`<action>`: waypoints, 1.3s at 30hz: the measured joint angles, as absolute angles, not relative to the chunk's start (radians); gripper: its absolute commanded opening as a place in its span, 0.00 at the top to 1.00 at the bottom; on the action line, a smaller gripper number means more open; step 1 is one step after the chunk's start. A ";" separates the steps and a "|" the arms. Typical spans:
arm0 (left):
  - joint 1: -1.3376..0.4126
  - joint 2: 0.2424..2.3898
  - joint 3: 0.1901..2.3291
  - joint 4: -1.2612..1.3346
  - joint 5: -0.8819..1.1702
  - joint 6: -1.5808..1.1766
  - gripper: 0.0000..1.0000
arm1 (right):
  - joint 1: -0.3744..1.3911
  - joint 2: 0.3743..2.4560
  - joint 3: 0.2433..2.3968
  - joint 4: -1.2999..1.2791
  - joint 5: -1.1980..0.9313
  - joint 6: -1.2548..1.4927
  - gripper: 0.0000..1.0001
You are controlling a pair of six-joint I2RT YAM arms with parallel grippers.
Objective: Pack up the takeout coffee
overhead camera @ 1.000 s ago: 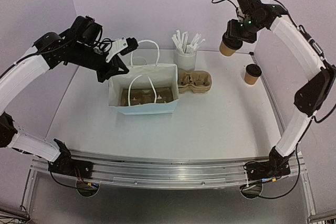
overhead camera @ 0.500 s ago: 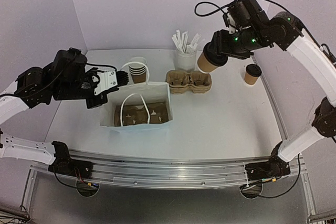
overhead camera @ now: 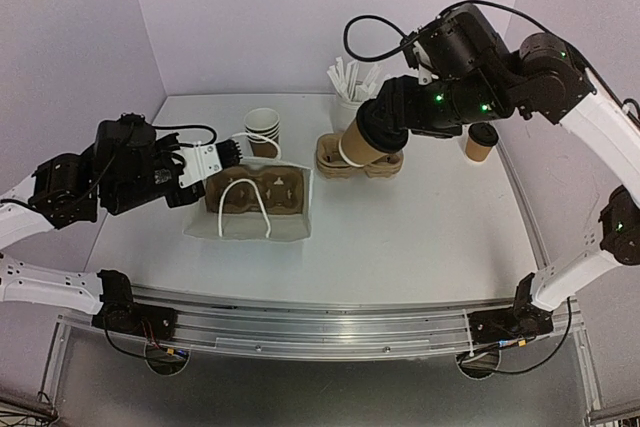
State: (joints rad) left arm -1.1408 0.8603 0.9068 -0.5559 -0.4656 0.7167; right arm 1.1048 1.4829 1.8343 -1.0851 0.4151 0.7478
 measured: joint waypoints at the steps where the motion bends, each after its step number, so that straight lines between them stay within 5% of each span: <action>1: -1.141 0.860 0.882 -0.528 -0.478 0.707 1.00 | 1.110 1.483 1.834 -1.085 0.413 0.754 0.64; 18: -1.141 0.892 0.857 -0.476 -0.497 0.555 1.00 | 1.340 1.477 1.698 -0.845 0.394 0.733 0.66; 39: -1.141 0.891 0.916 -0.543 -0.395 0.425 1.00 | 1.534 1.774 1.762 -0.794 0.849 0.583 0.69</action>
State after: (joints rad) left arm -1.1408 0.8909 0.9156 -0.5433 -0.3948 0.4248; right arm 1.5345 1.7735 1.7617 -0.7938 0.8489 0.5833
